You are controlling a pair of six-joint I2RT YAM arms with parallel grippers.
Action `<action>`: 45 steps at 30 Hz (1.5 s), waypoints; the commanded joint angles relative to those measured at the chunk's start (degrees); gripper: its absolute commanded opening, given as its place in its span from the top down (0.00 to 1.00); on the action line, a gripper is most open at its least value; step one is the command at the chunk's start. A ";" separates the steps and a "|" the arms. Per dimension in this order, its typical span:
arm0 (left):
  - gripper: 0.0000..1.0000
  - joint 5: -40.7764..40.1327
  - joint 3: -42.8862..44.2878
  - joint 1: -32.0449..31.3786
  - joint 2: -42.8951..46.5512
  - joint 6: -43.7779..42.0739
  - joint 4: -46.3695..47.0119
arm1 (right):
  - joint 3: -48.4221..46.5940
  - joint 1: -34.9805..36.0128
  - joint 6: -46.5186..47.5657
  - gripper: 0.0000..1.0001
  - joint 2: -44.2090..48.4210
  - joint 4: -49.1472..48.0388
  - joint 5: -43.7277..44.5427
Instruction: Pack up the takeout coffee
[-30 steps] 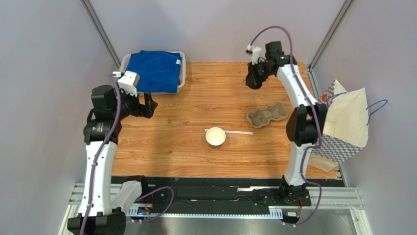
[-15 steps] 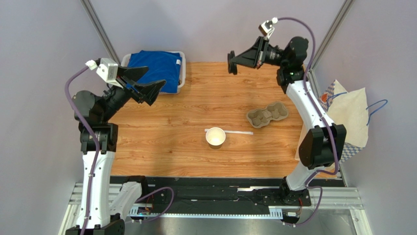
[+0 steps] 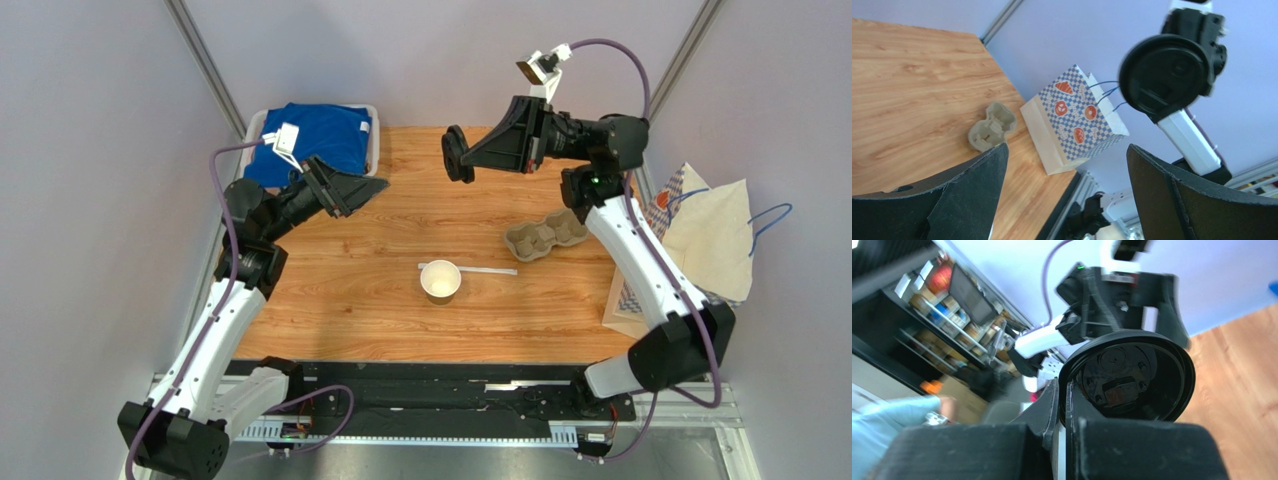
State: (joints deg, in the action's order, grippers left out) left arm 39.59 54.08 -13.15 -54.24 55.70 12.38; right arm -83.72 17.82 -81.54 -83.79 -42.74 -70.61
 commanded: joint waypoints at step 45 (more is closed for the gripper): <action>0.81 0.31 5.86 -12.43 -6.76 27.88 21.19 | 7.08 20.23 54.55 1.00 13.30 14.27 21.48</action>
State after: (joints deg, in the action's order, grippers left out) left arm 39.00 57.71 -25.15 -61.23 82.06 30.50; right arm -75.77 37.21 -27.99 -70.39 -24.91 -50.59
